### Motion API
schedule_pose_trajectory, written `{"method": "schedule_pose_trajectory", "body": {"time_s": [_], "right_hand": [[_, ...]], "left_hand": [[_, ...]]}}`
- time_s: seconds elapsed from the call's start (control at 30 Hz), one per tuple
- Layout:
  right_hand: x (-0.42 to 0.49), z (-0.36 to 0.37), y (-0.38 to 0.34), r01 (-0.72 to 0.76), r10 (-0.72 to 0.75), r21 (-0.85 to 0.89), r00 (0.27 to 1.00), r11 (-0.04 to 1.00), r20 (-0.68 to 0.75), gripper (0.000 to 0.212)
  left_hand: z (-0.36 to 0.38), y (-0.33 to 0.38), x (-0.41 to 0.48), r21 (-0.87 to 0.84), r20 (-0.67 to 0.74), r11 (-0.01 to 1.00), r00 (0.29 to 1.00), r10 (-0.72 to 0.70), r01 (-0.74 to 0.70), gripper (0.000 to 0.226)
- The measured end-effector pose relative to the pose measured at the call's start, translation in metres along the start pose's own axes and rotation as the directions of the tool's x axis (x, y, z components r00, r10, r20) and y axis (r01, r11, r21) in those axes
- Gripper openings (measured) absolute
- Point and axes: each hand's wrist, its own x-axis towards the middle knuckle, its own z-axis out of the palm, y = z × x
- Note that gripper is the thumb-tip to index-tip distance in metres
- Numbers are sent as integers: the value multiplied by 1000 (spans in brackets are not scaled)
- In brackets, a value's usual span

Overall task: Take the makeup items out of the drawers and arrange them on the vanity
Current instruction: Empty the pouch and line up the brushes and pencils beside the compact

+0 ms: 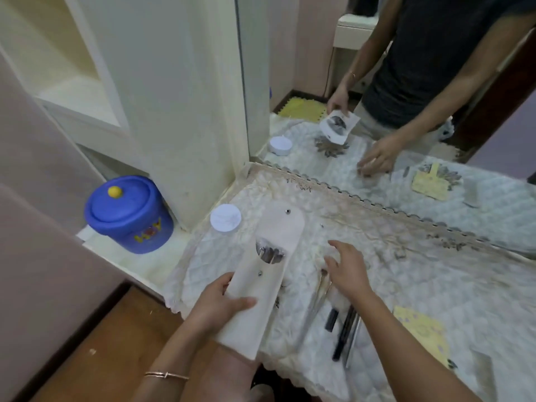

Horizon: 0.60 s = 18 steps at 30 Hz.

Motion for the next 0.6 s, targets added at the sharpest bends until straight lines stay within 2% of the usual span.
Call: {"method": "schedule_pose_trajectory", "body": {"time_s": [0.07, 0.13, 0.17, 0.27, 0.37, 0.5, 0.6], "right_hand": [[-5, -14, -21, 82, -63, 219, 994, 972, -94, 21], [-17, -22, -44, 133, -132, 366, 991, 921, -30, 7], [-23, -23, -54, 137, -166, 391, 985, 910, 40, 3], [-36, -18, -62, 83, -158, 383, 972, 920, 171, 20], [-38, -14, -58, 32, -104, 413, 983, 910, 154, 24], [-38, -6, -56, -106, 5, 511, 981, 853, 195, 15], [-37, -2, -57, -128, 23, 529, 979, 839, 201, 15]], "left_hand": [[6, 3, -1, 10, 28, 1000, 1000, 13, -13, 52], [14, 6, -2, 18, 54, 999, 998, 37, -38, 52], [18, 8, -3, 19, 65, 998, 997, 51, -52, 50], [30, 11, -5, 18, 96, 998, 993, 66, -68, 41], [32, 11, -6, 63, 121, 995, 990, 66, -74, 45], [30, 11, -6, 141, 138, 983, 985, 101, -120, 49], [29, 10, -6, 142, 115, 982, 987, 108, -124, 46]]}}
